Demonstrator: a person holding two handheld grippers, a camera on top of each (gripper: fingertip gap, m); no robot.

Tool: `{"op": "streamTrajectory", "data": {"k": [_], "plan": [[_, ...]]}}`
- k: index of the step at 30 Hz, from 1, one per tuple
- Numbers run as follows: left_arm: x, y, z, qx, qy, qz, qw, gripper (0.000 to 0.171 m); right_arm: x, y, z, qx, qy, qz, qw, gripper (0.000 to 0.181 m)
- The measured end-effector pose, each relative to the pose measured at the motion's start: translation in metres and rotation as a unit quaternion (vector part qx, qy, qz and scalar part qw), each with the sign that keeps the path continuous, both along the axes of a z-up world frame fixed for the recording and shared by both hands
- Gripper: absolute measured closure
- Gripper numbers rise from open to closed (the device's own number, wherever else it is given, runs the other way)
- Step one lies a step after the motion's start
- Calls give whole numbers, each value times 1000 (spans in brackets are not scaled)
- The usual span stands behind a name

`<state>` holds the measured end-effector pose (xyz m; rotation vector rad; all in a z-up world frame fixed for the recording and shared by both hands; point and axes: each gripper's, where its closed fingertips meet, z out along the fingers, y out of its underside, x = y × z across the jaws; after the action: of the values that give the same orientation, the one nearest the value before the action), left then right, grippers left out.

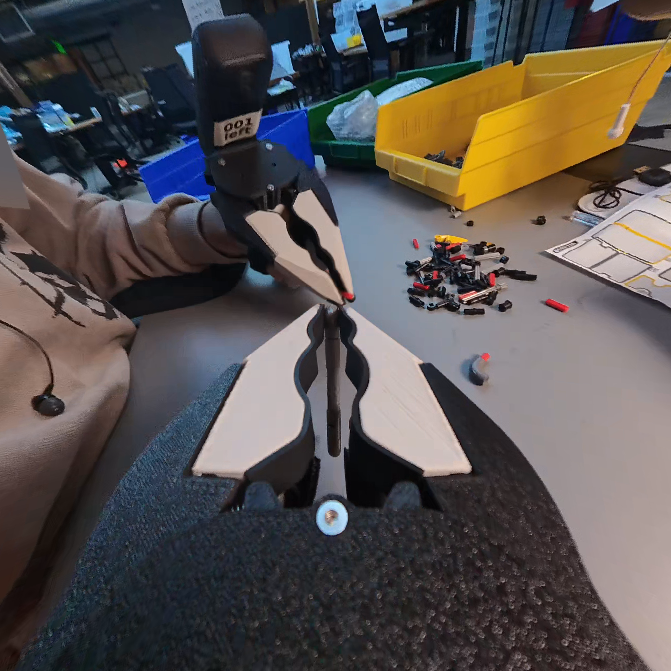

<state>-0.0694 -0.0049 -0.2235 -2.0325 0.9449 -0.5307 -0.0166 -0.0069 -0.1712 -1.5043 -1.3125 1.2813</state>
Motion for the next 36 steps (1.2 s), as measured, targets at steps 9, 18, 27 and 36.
{"op": "streamTrajectory", "data": {"k": [9,18,27,36], "plan": [[-30,77,-21,-16,88,76,993,141,1,8,-22,33,-60,-28,997,175],[3,74,-15,10,98,1,995,139,1,33,-47,122,-160,-78,977,146],[7,46,-5,21,75,-23,997,141,-5,86,-82,131,-297,-79,943,161],[26,-25,3,36,60,-194,978,147,-21,-25,-40,129,-148,195,961,176]]}}
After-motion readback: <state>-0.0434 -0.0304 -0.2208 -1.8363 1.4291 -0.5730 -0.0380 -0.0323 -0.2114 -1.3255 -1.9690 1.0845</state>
